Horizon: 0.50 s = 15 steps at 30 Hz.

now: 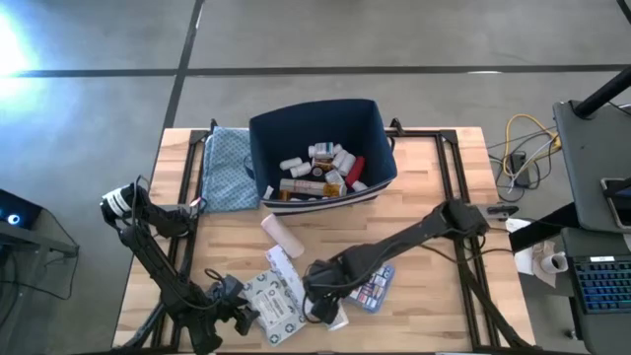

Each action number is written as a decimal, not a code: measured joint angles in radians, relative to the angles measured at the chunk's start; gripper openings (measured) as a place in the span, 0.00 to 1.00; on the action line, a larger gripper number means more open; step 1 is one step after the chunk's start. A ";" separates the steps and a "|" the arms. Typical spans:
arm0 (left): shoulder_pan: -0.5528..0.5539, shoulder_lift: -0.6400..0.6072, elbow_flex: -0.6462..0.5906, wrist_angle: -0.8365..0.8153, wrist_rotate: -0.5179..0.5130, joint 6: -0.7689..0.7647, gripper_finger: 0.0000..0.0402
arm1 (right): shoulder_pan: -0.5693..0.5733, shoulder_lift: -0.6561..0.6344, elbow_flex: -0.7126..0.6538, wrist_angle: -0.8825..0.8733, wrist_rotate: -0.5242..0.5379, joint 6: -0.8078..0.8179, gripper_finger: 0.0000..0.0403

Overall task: Pick & place medical supplies in basket/bin
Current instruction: Put the white and yellow pill bottle into the blue bin

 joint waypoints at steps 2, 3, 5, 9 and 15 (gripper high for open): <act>0.000 0.000 0.000 0.000 0.000 0.000 0.73 | 0.000 0.022 0.016 -0.006 -0.018 0.001 0.73; 0.000 0.000 0.000 0.000 0.000 0.000 0.73 | 0.000 0.030 0.018 -0.002 -0.028 0.001 0.74; 0.000 0.000 0.000 0.001 0.000 0.005 0.73 | 0.000 0.042 0.024 -0.006 -0.036 0.005 0.77; 0.000 0.000 0.000 0.004 0.000 0.016 0.73 | 0.001 0.067 0.050 0.003 -0.060 0.024 0.82; 0.000 0.000 0.000 0.000 0.000 0.042 0.73 | 0.005 0.089 0.061 0.007 -0.061 0.051 0.89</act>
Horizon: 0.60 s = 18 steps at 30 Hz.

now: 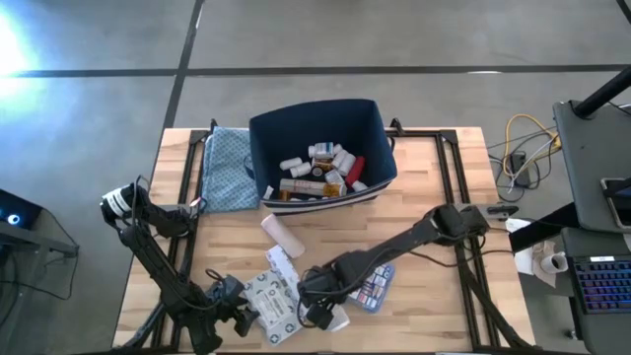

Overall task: Pick & place medical supplies in basket/bin
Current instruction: Put the white and yellow pill bottle into the blue bin

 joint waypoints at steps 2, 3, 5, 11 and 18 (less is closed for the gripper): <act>0.000 0.000 0.000 -0.002 0.000 0.001 0.73 | 0.001 0.007 -0.007 0.006 0.001 0.022 0.90; -0.001 0.000 0.000 -0.004 0.000 0.007 0.73 | 0.001 0.012 -0.009 0.005 0.005 0.030 0.91; -0.001 0.000 0.000 -0.005 0.002 0.016 0.73 | 0.001 0.030 -0.012 0.010 0.008 0.043 0.91; -0.001 0.000 0.000 -0.023 0.005 0.018 0.73 | 0.001 0.080 -0.013 0.000 0.030 0.048 0.91; -0.002 0.000 0.000 -0.030 0.006 0.018 0.73 | -0.001 0.099 -0.014 -0.052 0.063 -0.012 0.90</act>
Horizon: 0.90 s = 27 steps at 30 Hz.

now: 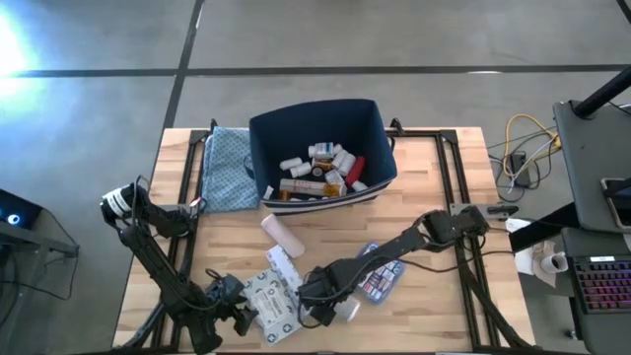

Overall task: Pick & place medical supplies in basket/bin
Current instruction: Put the white and yellow pill bottle into the blue bin

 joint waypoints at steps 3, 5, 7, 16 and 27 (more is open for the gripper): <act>0.000 0.000 0.000 0.000 0.000 0.000 0.73 | -0.001 -0.009 -0.002 -0.039 0.030 -0.038 0.85; 0.000 0.000 0.000 -0.001 0.000 0.000 0.73 | -0.003 -0.018 0.010 -0.075 0.050 -0.066 0.79; 0.000 0.000 0.000 -0.001 0.000 0.000 0.73 | -0.005 -0.027 0.028 -0.109 0.080 -0.103 0.71; 0.000 0.000 0.000 -0.001 0.000 0.000 0.73 | -0.044 -0.188 0.206 -0.137 0.382 -0.293 0.57; 0.005 0.000 0.000 0.000 -0.001 -0.001 0.73 | -0.255 -0.456 0.400 -0.121 1.043 -0.542 0.64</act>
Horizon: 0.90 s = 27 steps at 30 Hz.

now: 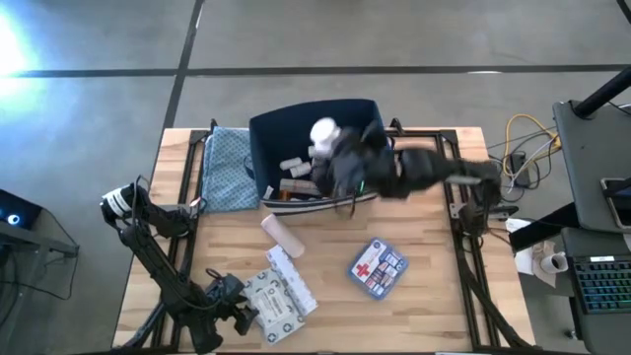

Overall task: Pick & place medical supplies in basket/bin
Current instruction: Put the white and yellow pill bottle into the blue bin, then put the blue first aid kit into the blue bin

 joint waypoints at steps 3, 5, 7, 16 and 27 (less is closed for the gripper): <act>0.004 0.000 0.000 0.000 0.000 -0.003 0.73 | -0.102 -0.033 -0.002 0.002 -0.069 -0.008 0.67; 0.006 0.000 0.000 0.000 -0.001 -0.004 0.73 | -0.163 -0.038 -0.004 -0.019 -0.151 -0.026 0.70; 0.007 0.000 0.000 0.000 -0.001 -0.014 0.73 | -0.211 -0.037 -0.006 -0.033 -0.195 -0.049 0.74; 0.007 0.000 0.000 0.032 -0.002 -0.034 0.73 | -0.254 -0.030 -0.017 -0.047 -0.221 -0.026 0.91; 0.007 0.000 0.000 0.035 -0.002 -0.034 0.73 | -0.161 -0.031 -0.039 -0.352 -0.658 0.130 0.91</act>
